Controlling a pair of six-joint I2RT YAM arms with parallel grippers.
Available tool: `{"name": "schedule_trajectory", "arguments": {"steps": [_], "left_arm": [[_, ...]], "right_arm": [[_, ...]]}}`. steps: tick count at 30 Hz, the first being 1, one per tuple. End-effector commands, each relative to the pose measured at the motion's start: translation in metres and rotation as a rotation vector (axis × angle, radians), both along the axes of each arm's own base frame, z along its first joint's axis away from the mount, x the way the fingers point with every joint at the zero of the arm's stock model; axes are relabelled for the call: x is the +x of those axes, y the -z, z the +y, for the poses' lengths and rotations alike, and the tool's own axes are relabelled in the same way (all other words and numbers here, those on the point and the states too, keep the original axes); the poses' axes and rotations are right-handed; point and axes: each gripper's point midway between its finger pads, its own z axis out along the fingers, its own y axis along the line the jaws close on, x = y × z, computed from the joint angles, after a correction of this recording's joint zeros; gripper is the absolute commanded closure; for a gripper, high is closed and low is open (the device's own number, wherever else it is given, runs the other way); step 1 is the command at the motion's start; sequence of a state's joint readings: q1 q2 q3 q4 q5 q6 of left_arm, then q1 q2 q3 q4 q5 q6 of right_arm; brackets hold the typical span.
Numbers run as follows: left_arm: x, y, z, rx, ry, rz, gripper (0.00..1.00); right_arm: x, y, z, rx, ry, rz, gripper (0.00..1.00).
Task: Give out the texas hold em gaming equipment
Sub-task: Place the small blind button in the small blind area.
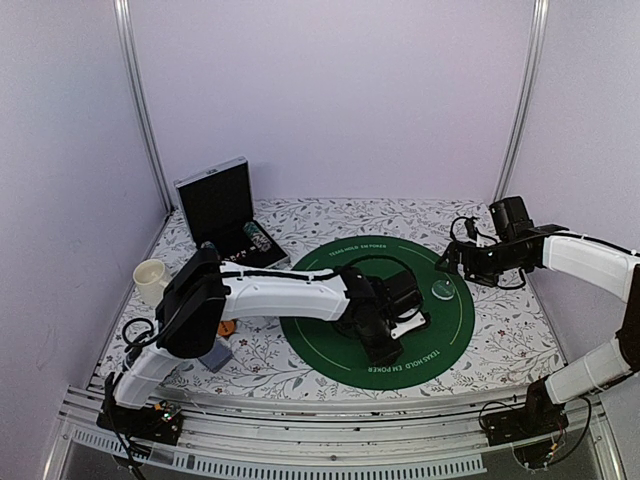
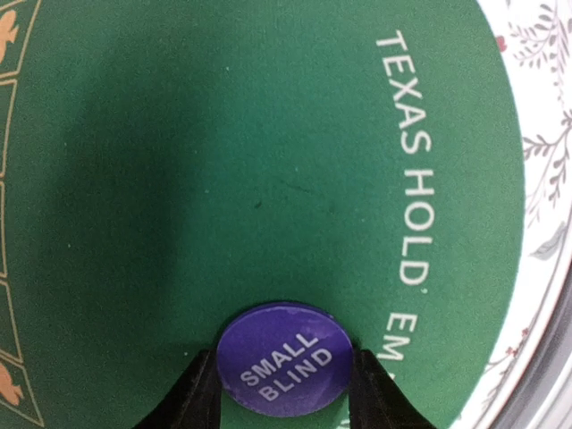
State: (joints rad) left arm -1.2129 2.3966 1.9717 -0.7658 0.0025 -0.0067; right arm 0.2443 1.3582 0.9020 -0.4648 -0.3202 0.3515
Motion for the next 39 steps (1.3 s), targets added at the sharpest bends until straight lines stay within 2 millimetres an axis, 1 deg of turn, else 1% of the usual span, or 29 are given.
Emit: {"name": "schedule_trajectory", "arguments": {"steps": [1,7,17,20,21,25,27,30,32,33,34,35,36,38,39], "left_arm": [[0.005,0.006,-0.008,0.009,0.011,-0.042,0.73],[0.014,0.004,-0.014,-0.010,0.001,-0.064,0.73],[0.017,0.003,-0.020,-0.027,0.011,-0.075,0.72],[0.017,0.004,-0.019,-0.025,0.009,-0.074,0.70],[0.017,0.004,-0.019,-0.026,0.011,-0.074,0.66],[0.016,0.002,-0.019,-0.029,0.015,-0.070,0.42],[0.017,-0.005,-0.021,-0.037,0.012,-0.069,0.30],[0.021,-0.025,-0.022,-0.062,0.005,-0.088,0.17],[0.023,-0.043,-0.021,-0.087,0.001,-0.103,0.13],[0.022,-0.059,-0.019,-0.110,0.000,-0.108,0.12],[0.022,-0.062,-0.014,-0.112,-0.005,-0.104,0.11],[0.020,-0.072,-0.006,-0.124,-0.016,-0.099,0.10],[0.021,-0.077,0.005,-0.131,-0.032,-0.092,0.09],[0.024,-0.084,0.031,-0.143,-0.086,-0.070,0.07],[0.029,-0.086,0.049,-0.144,-0.129,-0.057,0.07]], "right_arm": [[-0.006,-0.010,0.001,0.004,-0.004,-0.018,0.01],[-0.006,-0.009,0.001,0.003,-0.002,-0.015,0.01],[-0.006,-0.012,0.000,0.003,0.000,-0.019,0.01],[-0.006,-0.012,0.001,0.003,-0.001,-0.018,0.01],[-0.006,-0.012,0.000,0.003,0.000,-0.019,0.01],[-0.005,-0.015,0.001,0.005,-0.001,-0.022,0.01],[-0.006,-0.015,0.001,0.005,-0.003,-0.022,0.01],[-0.006,-0.017,0.001,0.006,-0.002,-0.024,0.01],[-0.006,-0.017,0.001,0.006,-0.003,-0.026,0.01],[-0.006,-0.017,0.001,0.006,-0.004,-0.026,0.01],[-0.007,-0.017,0.001,0.003,-0.004,-0.024,0.01],[-0.007,-0.018,0.000,0.002,-0.004,-0.026,0.01],[-0.008,-0.018,0.000,0.000,-0.002,-0.026,0.01],[-0.009,-0.018,-0.002,-0.006,0.000,-0.027,0.01],[-0.010,-0.017,-0.003,-0.012,0.001,-0.026,0.01]]}}
